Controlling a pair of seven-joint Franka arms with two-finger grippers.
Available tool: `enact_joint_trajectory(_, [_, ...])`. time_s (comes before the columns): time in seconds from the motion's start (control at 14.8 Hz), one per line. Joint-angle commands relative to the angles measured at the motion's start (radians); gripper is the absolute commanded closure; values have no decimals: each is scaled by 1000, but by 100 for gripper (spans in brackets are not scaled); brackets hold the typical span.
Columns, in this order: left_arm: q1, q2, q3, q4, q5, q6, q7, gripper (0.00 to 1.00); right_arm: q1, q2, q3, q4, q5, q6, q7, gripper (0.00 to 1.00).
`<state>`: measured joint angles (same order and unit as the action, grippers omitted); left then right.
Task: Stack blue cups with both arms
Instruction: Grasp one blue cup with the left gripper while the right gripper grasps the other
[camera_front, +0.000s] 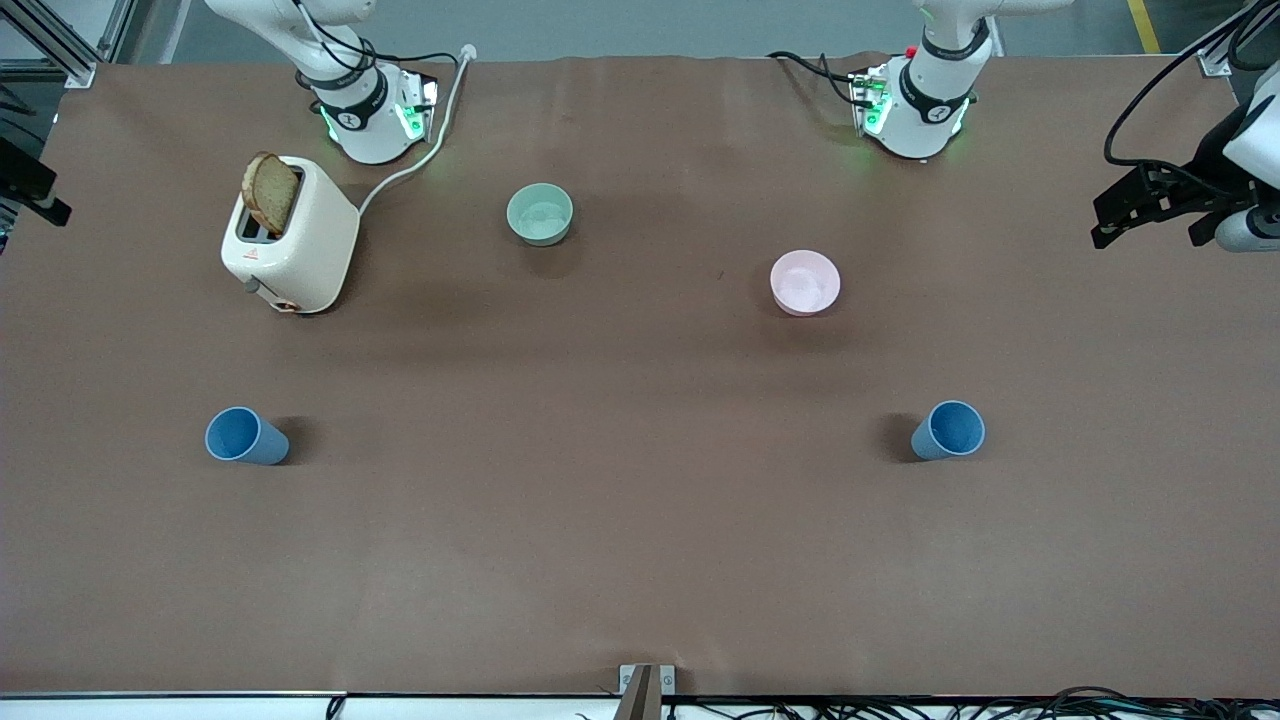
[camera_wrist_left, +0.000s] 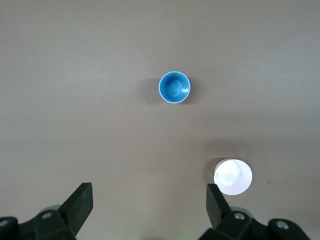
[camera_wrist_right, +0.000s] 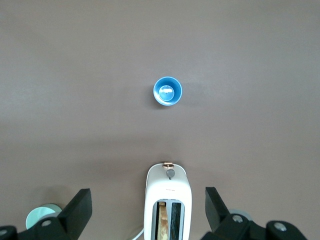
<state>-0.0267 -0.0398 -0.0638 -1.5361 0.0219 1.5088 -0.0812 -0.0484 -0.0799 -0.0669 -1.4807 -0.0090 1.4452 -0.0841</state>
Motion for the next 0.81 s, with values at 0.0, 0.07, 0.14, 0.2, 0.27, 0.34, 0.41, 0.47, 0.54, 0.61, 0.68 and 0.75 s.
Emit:
enact_joint_trajectory(0.0, [-1,11,2,24,-10,-6,11,0,1,46,6,72,-6,-55,3,0])
enact_joint_trajectory(0.07, [1,11,2,28,-8,-6,8,0,5,48,7,73,-8,-58,-5,0])
enact_joint_trajectory(0.14, [2,30,2,36,-14,-6,8,0,7,48,9,73,-8,-57,-3,0])
enact_joint_trajectory(0.2, [2,56,4,46,-4,-6,8,0,4,48,9,73,-8,-54,-2,0])
enact_joint_trajectory(0.27, [4,93,5,56,-7,-6,14,0,2,51,9,76,-8,-52,3,0])
enact_joint_trajectory(0.34, [5,130,9,48,-11,34,-8,0,4,52,9,73,-6,-57,3,0])
enact_joint_trajectory(0.41, [7,170,10,37,-2,97,-12,0,4,49,9,63,-6,-62,3,0])
enact_joint_trajectory(0.47, [5,196,10,21,6,149,-14,0,4,49,9,54,-6,-51,1,0])
enact_joint_trajectory(0.54, [7,228,10,-17,16,231,-14,0,1,51,9,42,-6,-33,1,0])
enact_joint_trajectory(0.61, [16,244,10,-73,21,325,-14,0,-7,51,6,4,-5,13,-6,0])
enact_joint_trajectory(0.68, [36,262,10,-135,23,431,-12,0,-11,51,4,-39,-5,70,-12,0])
enact_joint_trajectory(0.75, [43,279,9,-194,23,539,-5,0,-19,54,3,-83,-5,128,-19,0])
